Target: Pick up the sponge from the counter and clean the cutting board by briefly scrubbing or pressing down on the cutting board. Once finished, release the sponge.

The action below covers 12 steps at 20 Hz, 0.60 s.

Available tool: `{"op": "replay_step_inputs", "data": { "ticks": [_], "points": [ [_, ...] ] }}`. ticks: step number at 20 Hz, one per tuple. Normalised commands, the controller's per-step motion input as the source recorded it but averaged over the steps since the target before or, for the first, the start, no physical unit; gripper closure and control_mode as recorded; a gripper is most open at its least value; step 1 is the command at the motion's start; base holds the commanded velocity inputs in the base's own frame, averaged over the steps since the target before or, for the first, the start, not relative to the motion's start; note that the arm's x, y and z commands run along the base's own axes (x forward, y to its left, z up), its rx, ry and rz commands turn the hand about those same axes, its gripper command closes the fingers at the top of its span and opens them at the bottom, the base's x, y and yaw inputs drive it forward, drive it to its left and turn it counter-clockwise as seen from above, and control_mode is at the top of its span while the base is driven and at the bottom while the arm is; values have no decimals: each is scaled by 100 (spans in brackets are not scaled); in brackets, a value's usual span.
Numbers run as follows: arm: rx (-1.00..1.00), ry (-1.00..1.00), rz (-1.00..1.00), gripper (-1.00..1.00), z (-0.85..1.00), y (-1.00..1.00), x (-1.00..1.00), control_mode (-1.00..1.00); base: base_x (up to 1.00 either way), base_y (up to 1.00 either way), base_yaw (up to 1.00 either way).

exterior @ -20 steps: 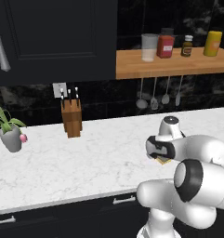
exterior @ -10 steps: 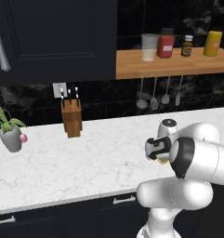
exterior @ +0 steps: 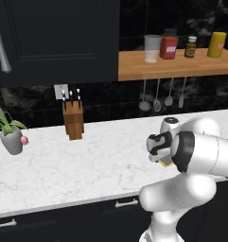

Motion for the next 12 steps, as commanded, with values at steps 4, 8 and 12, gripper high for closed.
{"op": "replay_step_inputs", "data": {
  "ticks": [4, 8, 12],
  "points": [
    [0, 0, 2, 100, -42, 0, -11, -100, 0, 0, 0],
    [0, -6, 0, 100, -9, 1, -44, -100, 0, 0, 0],
    [0, -3, 0, 100, 59, 7, -18, -100, 0, 0, 0]
  ]
}}
